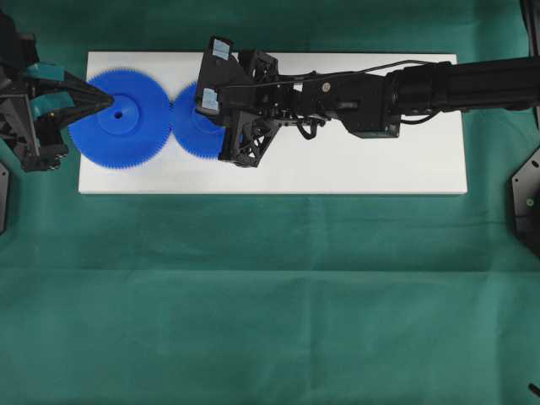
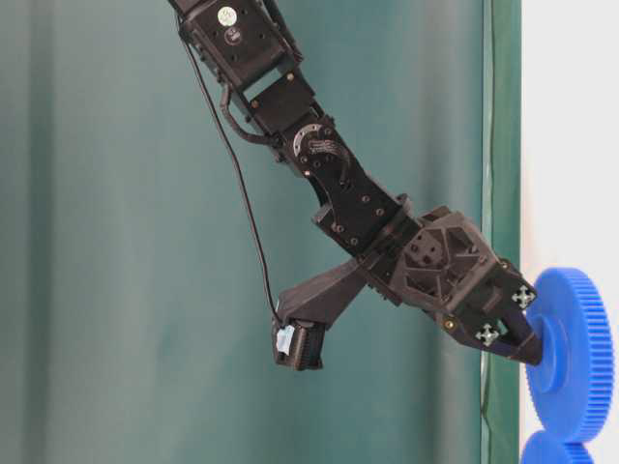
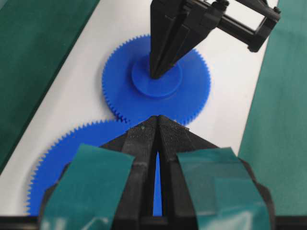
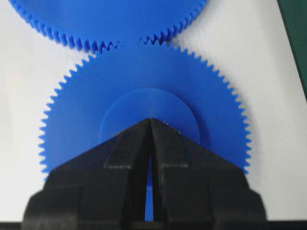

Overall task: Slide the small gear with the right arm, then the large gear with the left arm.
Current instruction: 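Hold the small gear meshed against the large gear's teeth, then slide the small gear back right to its starting spot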

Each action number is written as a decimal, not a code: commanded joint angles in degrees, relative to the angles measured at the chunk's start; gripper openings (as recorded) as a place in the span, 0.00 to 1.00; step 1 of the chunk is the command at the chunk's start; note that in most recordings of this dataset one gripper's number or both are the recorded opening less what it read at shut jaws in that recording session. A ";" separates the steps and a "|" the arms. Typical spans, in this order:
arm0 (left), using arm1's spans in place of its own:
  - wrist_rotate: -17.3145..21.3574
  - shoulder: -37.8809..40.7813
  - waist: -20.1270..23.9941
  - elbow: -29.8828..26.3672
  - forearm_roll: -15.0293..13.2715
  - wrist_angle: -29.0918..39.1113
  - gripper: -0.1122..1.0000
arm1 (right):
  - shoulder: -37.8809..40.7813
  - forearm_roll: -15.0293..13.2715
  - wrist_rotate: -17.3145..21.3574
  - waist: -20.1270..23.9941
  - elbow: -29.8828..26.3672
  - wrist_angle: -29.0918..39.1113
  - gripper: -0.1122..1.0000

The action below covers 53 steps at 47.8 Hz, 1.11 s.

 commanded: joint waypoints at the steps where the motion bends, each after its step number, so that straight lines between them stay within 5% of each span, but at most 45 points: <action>1: 0.09 0.26 -0.09 -0.88 -0.09 -0.53 0.10 | -0.62 -0.18 0.09 0.62 -0.62 0.09 0.55; 33: 0.00 0.26 -0.09 -0.44 -0.18 -0.53 0.10 | -1.32 -0.18 0.26 0.26 2.11 2.46 0.55; 42: 0.00 0.18 -0.62 -0.44 -0.18 -0.53 0.10 | -5.54 -0.18 0.79 -0.97 9.84 3.16 0.55; 53: 0.09 0.00 -0.70 0.00 -0.09 -0.53 0.10 | -14.59 -0.18 7.03 -5.01 25.75 0.35 0.55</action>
